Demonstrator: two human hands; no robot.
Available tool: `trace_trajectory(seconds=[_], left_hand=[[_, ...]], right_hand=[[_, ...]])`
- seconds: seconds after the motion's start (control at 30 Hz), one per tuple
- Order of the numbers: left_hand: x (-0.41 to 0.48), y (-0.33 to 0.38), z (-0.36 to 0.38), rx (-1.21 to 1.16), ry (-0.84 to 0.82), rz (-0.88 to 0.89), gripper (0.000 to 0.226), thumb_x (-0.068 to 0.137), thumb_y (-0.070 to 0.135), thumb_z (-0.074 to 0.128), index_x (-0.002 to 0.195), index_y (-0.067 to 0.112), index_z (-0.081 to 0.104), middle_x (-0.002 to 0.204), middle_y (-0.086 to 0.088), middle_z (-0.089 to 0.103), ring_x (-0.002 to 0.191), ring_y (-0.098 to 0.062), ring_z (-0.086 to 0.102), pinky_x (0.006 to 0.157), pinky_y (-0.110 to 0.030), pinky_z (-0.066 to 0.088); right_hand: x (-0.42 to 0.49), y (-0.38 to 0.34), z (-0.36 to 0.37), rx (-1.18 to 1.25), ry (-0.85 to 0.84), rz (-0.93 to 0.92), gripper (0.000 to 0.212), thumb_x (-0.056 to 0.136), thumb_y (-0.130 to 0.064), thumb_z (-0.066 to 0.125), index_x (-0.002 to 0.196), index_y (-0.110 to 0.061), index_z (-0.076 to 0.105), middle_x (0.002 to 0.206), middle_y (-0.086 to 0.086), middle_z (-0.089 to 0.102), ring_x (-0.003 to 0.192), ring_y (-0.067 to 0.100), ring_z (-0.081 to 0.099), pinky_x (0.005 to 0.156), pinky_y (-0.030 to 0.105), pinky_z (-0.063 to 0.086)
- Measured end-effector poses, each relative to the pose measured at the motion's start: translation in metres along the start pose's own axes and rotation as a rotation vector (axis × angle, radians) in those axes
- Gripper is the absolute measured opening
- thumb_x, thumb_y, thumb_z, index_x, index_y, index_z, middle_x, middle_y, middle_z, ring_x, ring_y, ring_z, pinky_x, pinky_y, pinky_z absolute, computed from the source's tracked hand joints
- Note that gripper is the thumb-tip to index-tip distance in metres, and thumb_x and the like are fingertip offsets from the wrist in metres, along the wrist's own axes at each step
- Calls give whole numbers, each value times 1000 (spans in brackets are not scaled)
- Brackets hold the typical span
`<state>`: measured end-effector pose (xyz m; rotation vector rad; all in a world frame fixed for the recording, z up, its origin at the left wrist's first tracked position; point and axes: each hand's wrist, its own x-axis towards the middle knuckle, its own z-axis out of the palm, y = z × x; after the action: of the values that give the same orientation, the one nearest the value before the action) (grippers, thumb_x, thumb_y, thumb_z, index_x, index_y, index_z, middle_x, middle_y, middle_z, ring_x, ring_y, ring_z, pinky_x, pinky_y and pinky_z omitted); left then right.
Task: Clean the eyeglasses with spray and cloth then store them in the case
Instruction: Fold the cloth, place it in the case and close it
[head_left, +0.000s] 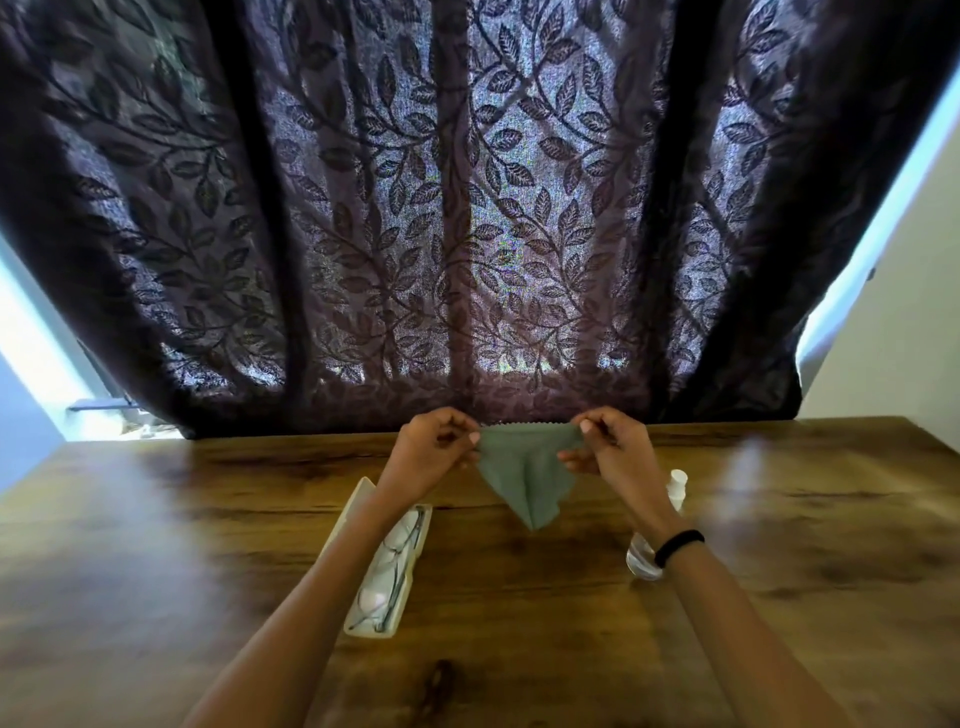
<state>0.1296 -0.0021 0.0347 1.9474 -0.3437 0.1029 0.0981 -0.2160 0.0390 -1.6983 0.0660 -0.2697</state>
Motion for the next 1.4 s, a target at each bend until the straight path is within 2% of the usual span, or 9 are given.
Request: trace_trajectory(seconds=[0.17, 0.23, 0.33, 0.4, 0.5, 0.67, 1.07, 1.23, 1.4], left_hand=[[7, 4, 1, 219, 141, 163, 5, 84, 11, 64, 88, 9, 66, 84, -2, 68, 79, -13, 65, 71, -21, 54], [3, 10, -3, 313, 185, 264, 7, 83, 10, 65, 90, 7, 67, 84, -2, 69, 75, -12, 64, 67, -11, 48], [-17, 7, -4, 425, 147, 363, 8, 83, 9, 65, 91, 10, 67, 82, -1, 71, 69, -12, 65, 63, -19, 51], [-37, -4, -1, 484, 47, 311, 10, 83, 12, 64, 93, 14, 67, 85, 0, 72, 73, -13, 66, 67, -26, 53], [-68, -20, 5, 559, -199, 133, 18, 88, 17, 58, 104, 23, 62, 103, 5, 67, 91, -5, 61, 82, -24, 50], [-97, -36, 16, 615, -382, 40, 20, 91, 24, 52, 110, 29, 57, 109, 9, 64, 96, 1, 58, 88, -21, 48], [-43, -29, 21, 744, -254, -9, 19, 90, 21, 54, 108, 20, 60, 108, -1, 65, 98, -15, 60, 84, -31, 50], [-12, -37, 24, 827, -249, -48, 14, 88, 17, 56, 100, 18, 64, 103, -4, 67, 93, -20, 63, 77, -31, 50], [8, -44, 26, 882, -263, -106, 17, 88, 15, 54, 102, 16, 65, 105, -7, 67, 95, -25, 63, 77, -35, 49]], right_hand=[[8, 6, 3, -45, 12, -70, 16, 93, -2, 45, 85, -7, 58, 85, 6, 61, 80, 16, 63, 66, 16, 56], [4, 4, 3, -23, 17, -109, 17, 93, -3, 46, 84, -10, 59, 86, 5, 62, 81, 16, 64, 70, 19, 57], [-17, 7, -1, -176, -4, -190, 15, 93, -7, 47, 87, -12, 60, 84, -3, 64, 78, 15, 64, 69, 17, 53], [-36, 17, -4, -389, -51, -200, 14, 93, -12, 47, 94, -10, 62, 86, -2, 64, 77, 16, 62, 66, 17, 48], [-60, 38, -7, -607, -219, -75, 17, 95, -18, 44, 102, -14, 58, 96, 3, 63, 85, 19, 61, 68, 21, 47], [-78, 66, -10, -685, -343, 14, 10, 95, -24, 45, 90, -30, 50, 91, -4, 60, 80, 8, 58, 65, 15, 39], [-38, 67, 9, -620, -189, 39, 15, 94, -10, 45, 82, -15, 53, 83, 5, 58, 80, 22, 58, 72, 36, 47], [-13, 68, 16, -634, -133, 71, 14, 92, -5, 47, 87, -6, 61, 88, 11, 61, 77, 17, 52, 69, 29, 40], [4, 71, 20, -711, -96, 81, 18, 89, -1, 46, 91, 0, 64, 90, 15, 66, 76, 22, 56, 70, 34, 48]])
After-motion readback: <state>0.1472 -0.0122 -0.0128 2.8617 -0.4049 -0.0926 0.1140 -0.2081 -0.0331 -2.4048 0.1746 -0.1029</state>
